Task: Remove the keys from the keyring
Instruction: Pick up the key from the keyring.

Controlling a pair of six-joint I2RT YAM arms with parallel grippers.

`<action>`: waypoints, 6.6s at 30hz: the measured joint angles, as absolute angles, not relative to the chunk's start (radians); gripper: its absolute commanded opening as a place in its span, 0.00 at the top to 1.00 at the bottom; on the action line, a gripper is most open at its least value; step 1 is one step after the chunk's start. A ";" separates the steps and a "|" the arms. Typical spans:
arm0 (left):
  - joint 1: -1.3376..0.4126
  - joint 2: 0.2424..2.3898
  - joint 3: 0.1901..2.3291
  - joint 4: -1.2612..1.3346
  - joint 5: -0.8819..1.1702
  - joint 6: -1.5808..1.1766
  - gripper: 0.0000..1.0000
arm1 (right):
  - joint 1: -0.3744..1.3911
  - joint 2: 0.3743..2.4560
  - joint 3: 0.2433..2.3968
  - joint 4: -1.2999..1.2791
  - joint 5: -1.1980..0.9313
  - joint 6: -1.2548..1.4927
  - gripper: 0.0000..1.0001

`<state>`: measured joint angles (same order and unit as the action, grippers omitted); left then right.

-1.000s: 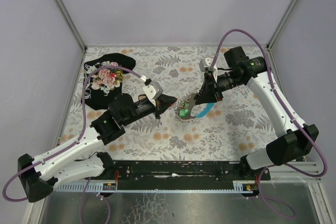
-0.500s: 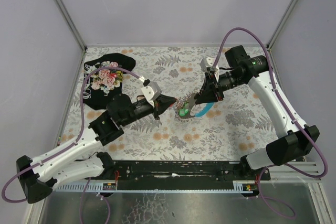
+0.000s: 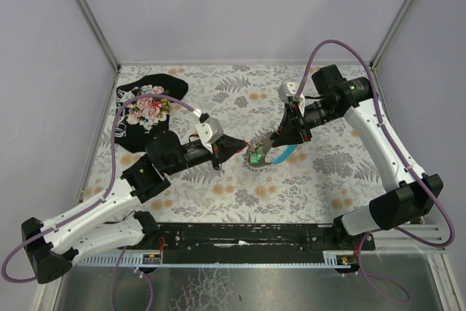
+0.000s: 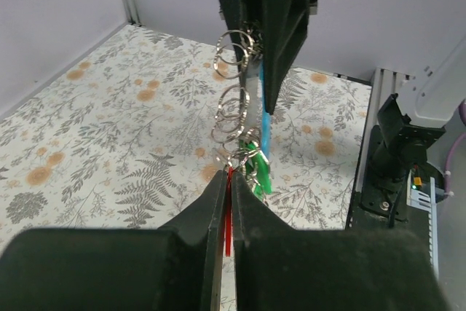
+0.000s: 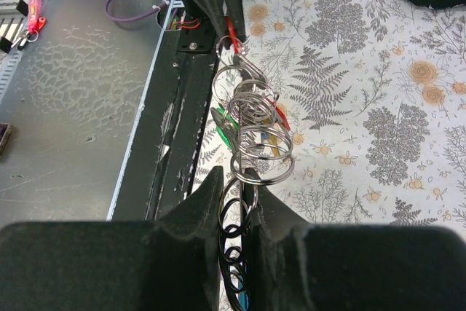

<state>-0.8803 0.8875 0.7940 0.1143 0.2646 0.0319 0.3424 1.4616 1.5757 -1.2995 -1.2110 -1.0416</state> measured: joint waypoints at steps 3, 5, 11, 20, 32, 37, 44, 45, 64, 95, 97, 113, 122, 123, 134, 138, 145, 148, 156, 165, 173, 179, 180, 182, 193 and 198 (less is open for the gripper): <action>-0.879 0.887 0.794 0.107 0.291 0.034 1.00 | 0.342 1.462 1.576 -1.296 -1.199 -1.039 1.00; -0.879 0.889 0.794 0.096 0.306 0.035 1.00 | 0.344 1.462 1.576 -1.296 -1.190 -1.039 1.00; -0.878 0.906 0.794 0.059 0.332 0.039 1.00 | 0.346 1.461 1.576 -1.296 -1.163 -1.045 1.00; -0.876 0.940 0.794 0.044 0.377 0.039 1.00 | 0.359 1.461 1.575 -1.301 -1.137 -1.083 1.00; -0.876 0.927 0.794 0.027 0.348 0.039 1.00 | 0.369 1.460 1.567 -1.305 -1.116 -1.109 1.00; -0.876 0.913 0.794 0.027 0.321 0.041 1.00 | 0.372 1.459 1.566 -1.308 -1.116 -1.114 1.00; -0.876 0.912 0.797 0.026 0.307 0.045 1.00 | 0.373 1.459 1.564 -1.308 -1.116 -1.119 1.00; -0.876 0.912 0.798 0.026 0.307 0.046 1.00 | 0.373 1.459 1.562 -1.308 -1.117 -1.119 1.00; -0.876 0.897 0.758 0.058 0.302 0.045 1.00 | 0.374 1.459 1.560 -1.345 -1.162 -1.136 1.00; -0.876 0.809 0.579 0.280 0.307 0.098 0.55 | 0.374 1.459 1.560 -1.353 -1.153 -1.136 1.00; -0.876 0.790 0.555 0.309 0.320 0.128 0.53 | 0.374 1.459 1.560 -1.353 -1.153 -1.136 1.00; -0.982 0.879 0.545 0.373 0.269 0.344 0.60 | 0.374 1.459 1.560 -1.354 -1.153 -1.136 1.00; -0.989 0.845 0.545 0.393 0.217 0.377 0.62 | 0.374 1.459 1.560 -1.354 -1.153 -1.136 1.00; -0.989 0.843 0.545 0.398 0.216 0.381 0.63 | 0.374 1.459 1.560 -1.354 -1.153 -1.136 1.00; -0.992 0.873 0.561 0.414 0.217 0.400 0.66 | 0.374 1.459 1.560 -1.354 -1.153 -1.136 1.00; -0.997 0.884 0.569 0.415 0.221 0.407 0.67 | 0.374 1.459 1.560 -1.354 -1.153 -1.136 1.00; -1.000 0.912 0.584 0.408 0.232 0.432 0.68 | 0.374 1.459 1.560 -1.354 -1.153 -1.136 1.00; -1.000 0.925 0.596 0.396 0.237 0.450 0.68 | 0.374 1.459 1.560 -1.354 -1.153 -1.136 1.00; -1.001 0.941 0.630 0.337 0.245 0.501 0.74 | 0.374 1.459 1.560 -1.353 -1.153 -1.137 1.00; -1.001 0.941 0.654 0.279 0.245 0.533 0.80 | 0.373 1.459 1.560 -1.353 -1.149 -1.137 1.00; -1.001 0.940 0.660 0.266 0.245 0.536 0.80 | 0.373 1.459 1.560 -1.353 -1.148 -1.137 1.00; -1.001 0.939 0.665 0.256 0.243 0.538 0.78 | 0.373 1.459 1.559 -1.353 -1.146 -1.137 1.00; -1.001 0.939 0.666 0.252 0.242 0.538 0.78 | 0.373 1.459 1.559 -1.353 -1.147 -1.137 1.00; -1.001 0.938 0.669 0.248 0.239 0.538 0.78 | 0.373 1.459 1.559 -1.353 -1.147 -1.137 1.00; -1.001 0.938 0.671 0.237 0.226 0.540 0.86 | 0.373 1.459 1.559 -1.353 -1.145 -1.137 1.00; -1.000 0.937 0.671 0.237 0.221 0.542 0.85 | 0.373 1.459 1.559 -1.353 -1.145 -1.137 1.00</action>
